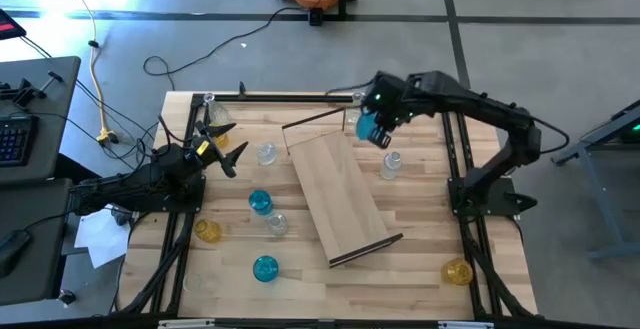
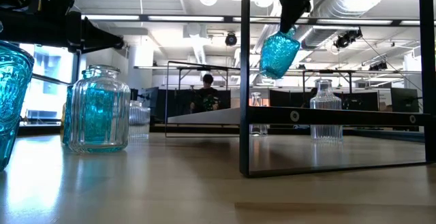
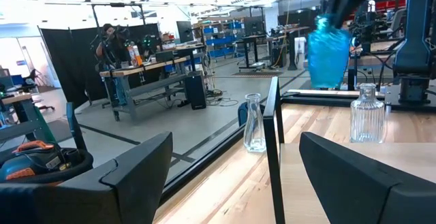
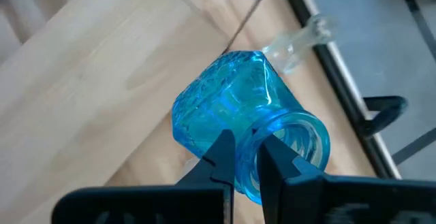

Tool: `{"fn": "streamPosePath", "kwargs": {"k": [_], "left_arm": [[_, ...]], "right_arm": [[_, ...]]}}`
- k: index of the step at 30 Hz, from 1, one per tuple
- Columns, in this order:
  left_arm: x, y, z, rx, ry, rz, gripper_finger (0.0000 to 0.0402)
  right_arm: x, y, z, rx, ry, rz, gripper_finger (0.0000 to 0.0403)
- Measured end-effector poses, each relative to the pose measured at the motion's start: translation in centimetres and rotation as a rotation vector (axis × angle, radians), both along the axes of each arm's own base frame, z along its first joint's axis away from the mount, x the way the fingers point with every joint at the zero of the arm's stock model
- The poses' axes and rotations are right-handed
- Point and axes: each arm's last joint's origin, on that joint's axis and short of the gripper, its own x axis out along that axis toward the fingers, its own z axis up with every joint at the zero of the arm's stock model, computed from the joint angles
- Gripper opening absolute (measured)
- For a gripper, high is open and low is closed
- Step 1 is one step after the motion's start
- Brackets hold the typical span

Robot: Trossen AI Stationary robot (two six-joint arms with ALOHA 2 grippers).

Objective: Sort vases onto shelf
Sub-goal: Put the blue crystal vase on the shelf

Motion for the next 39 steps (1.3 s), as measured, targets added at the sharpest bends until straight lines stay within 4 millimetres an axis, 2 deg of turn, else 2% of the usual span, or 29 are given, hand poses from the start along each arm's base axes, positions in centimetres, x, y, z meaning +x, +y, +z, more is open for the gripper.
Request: {"fn": "streamPosePath", "kwargs": {"k": [5,8,17,23,29,36,39], "left_arm": [[0.0,0.0,0.0,0.000,0.000,0.000,0.0314],[0.0,0.0,0.0,0.000,0.000,0.000,0.0314],[0.0,0.0,0.0,0.000,0.000,0.000,0.0314],[0.0,0.0,0.0,0.000,0.000,0.000,0.0314],[0.0,0.0,0.0,0.000,0.000,0.000,0.0314],[0.0,0.0,0.0,0.000,0.000,0.000,0.0314],[0.0,0.0,0.0,0.000,0.000,0.000,0.0314]], "right_arm": [[2.0,3.1,-1.3,0.035,0.028,0.059,0.0009],[2.5,4.8,-1.7,0.077,0.037,0.062,0.0009],[2.5,10.8,-1.9,0.132,0.027,0.049,0.0009],[1.7,14.6,-1.9,0.122,0.015,-0.002,0.0009],[1.3,16.5,-3.3,0.157,0.042,-0.087,0.0009],[1.3,17.1,-6.5,0.205,0.085,-0.143,0.0009],[1.4,17.1,-7.2,0.228,0.101,-0.154,0.0009]]}}
